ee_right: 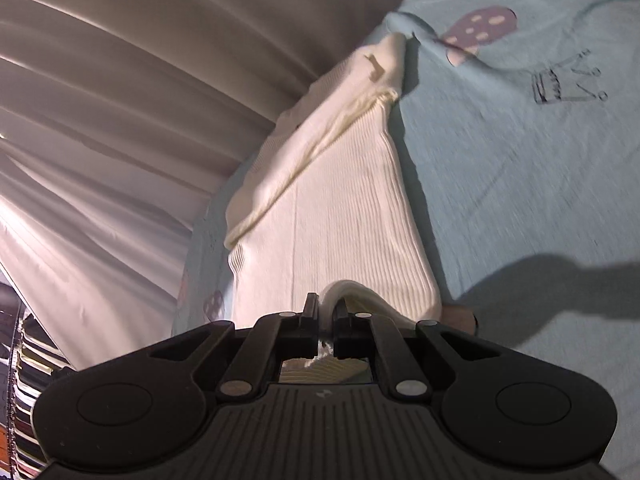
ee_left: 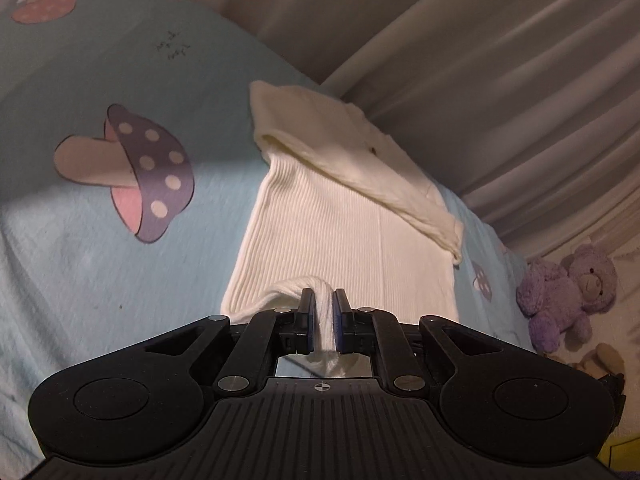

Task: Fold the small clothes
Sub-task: 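Grasp the hem edge with the left tool while the right tool grasps beside it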

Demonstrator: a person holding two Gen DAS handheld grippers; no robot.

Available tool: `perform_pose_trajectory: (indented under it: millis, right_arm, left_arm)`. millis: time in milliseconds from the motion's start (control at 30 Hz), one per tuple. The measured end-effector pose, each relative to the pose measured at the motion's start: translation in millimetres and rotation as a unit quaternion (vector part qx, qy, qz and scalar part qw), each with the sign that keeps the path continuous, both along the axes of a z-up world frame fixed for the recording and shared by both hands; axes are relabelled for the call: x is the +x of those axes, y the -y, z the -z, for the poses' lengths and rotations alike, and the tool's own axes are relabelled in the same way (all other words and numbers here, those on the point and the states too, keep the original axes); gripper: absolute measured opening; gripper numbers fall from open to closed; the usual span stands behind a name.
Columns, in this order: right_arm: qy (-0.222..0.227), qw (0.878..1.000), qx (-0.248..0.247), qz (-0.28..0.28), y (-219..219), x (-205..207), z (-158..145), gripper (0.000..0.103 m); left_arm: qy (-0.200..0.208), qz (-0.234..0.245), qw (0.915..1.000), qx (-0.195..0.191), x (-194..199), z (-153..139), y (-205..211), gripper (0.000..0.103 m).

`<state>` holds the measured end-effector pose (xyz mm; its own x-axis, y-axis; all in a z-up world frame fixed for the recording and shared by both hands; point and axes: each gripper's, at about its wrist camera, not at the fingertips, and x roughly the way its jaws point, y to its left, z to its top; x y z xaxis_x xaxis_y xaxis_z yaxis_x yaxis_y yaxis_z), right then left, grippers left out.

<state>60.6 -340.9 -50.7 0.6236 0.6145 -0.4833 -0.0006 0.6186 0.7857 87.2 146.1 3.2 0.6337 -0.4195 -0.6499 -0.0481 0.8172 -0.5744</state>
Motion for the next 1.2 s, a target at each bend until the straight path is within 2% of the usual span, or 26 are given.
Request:
perform_pose_trajectory:
  millis: [67, 167, 200, 300, 367, 400, 467, 567, 700, 733, 833, 900, 967, 1067, 1200]
  right_arm:
    - [0.014, 1.0, -0.015, 0.015, -3.1, 18.6, -4.3, 0.005]
    - [0.031, 0.996, -0.071, 0.032, -12.8, 48.2, -8.4, 0.005]
    - [0.036, 0.995, -0.089, 0.034, -16.1, 55.6, -8.1, 0.005]
    - [0.049, 0.987, -0.147, 0.039, -24.9, 70.9, -8.0, 0.006]
    - [0.065, 0.975, -0.203, 0.062, -29.6, 71.5, -8.6, 0.01]
    - [0.08, 0.966, -0.233, 0.075, -30.9, 69.0, -9.6, 0.014]
    - [0.099, 0.957, -0.266, 0.066, -33.4, 66.9, -8.8, 0.016]
    - [0.093, 0.955, -0.28, 0.019, -41.1, 73.0, 1.1, 0.027]
    - [0.086, 0.949, -0.303, -0.006, -53.9, 82.5, 12.5, 0.027]
    - [0.082, 0.949, -0.304, -0.007, -55.7, 85.1, 14.7, 0.027]
    - [0.081, 0.945, -0.317, -0.008, -61.7, 86.1, 17.2, 0.027]
    - [0.091, 0.941, -0.326, -0.013, -65.5, 82.9, 15.6, 0.024]
    - [0.099, 0.936, -0.338, -0.021, -69.6, 81.4, 14.9, 0.009]
    - [0.116, 0.93, -0.347, -0.025, -73.4, 76.6, 11.9, 0.008]
    - [0.109, 0.934, -0.339, -0.031, -71.0, 79.5, 15.0, 0.008]
  left_arm:
    - [0.012, -0.011, 0.9998, 0.01, 18.3, -1.2, 0.5, 0.01]
    - [0.021, -0.033, 0.9975, 0.059, 45.1, 2.6, 5.1, 0.006]
    - [0.022, -0.039, 0.9964, 0.072, 53.2, 5.4, 5.7, 0.001]
    - [0.036, -0.067, 0.9906, 0.114, 67.4, 8.9, 5.1, 0.003]
    - [0.044, -0.06, 0.9898, 0.121, 68.9, 11.7, 1.2, 0.011]
    - [0.048, -0.048, 0.991, 0.116, 69.1, 14.8, 0.8, 0.028]
    - [0.05, -0.023, 0.9923, 0.111, 68.9, 23.4, 2.4, 0.044]
    - [0.052, 0.009, 0.9899, 0.132, 72.4, 35.7, 13.0, 0.048]
    - [0.052, 0.05, 0.984, 0.163, 83.4, 49.2, 35.5, 0.052]
    - [0.046, 0.053, 0.9829, 0.17, 86.6, 52.8, 39.8, 0.051]
    - [0.039, 0.048, 0.9827, 0.175, 88.7, 57.1, 44.4, 0.037]
    - [0.04, 0.043, 0.9832, 0.173, 88.9, 58.1, 44.4, 0.017]
    - [0.039, 0.039, 0.9841, 0.169, 89.5, 58.6, 44.2, 0.014]
    - [0.043, 0.034, 0.9841, 0.169, 88.9, 55.4, 45.3, 0.011]
    - [0.05, 0.044, 0.9834, 0.169, 86.5, 50.5, 49.0, 0.01]
